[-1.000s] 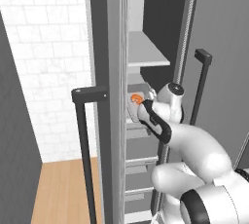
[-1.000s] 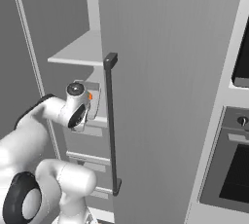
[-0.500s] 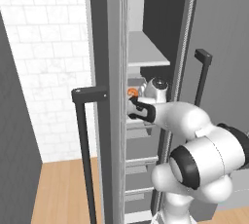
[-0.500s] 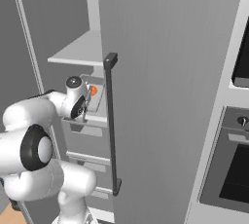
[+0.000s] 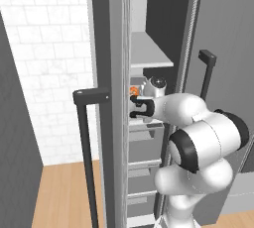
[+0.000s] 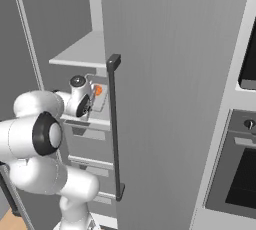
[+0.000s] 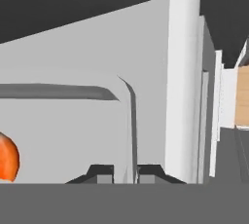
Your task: Take the meat container that has the shrimp and place it on the second highest rack of the freezer. Then take the vegetable container that has the lemon wedge and lime and place it on the highest rack of the freezer.
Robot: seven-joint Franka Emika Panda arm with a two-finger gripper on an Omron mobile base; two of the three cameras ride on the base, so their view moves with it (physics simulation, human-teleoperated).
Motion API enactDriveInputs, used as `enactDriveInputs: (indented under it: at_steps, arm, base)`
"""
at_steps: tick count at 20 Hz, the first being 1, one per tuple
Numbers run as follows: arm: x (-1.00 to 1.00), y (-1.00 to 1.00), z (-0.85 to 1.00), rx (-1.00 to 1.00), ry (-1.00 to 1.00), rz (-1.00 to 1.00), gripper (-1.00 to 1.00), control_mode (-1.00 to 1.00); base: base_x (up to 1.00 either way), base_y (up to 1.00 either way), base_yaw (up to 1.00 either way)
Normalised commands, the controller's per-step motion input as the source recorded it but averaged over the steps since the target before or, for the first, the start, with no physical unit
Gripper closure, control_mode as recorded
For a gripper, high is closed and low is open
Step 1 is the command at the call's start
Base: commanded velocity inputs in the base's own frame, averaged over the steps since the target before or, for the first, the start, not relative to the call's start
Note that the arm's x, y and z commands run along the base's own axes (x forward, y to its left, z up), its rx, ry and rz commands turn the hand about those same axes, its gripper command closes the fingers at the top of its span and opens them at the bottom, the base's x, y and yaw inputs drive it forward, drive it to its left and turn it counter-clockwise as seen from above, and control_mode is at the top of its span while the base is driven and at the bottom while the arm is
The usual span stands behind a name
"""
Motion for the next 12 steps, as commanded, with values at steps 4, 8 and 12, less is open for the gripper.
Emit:
enactDriveInputs:
  at_steps: [4,8,12]
  arm:
    - [0.54,0.0,-0.09,0.0,0.0,0.0,1.0,-1.0]
    - [0.5,0.0,-0.23,0.0,0.0,0.0,-1.0,-1.0]
    - [-0.07,0.0,-0.24,0.14,-0.03,-0.01,-1.0,-1.0]
  base:
    - [0.0,0.0,0.0]
    - [0.0,0.0,0.0]
    - [0.0,0.0,0.0]
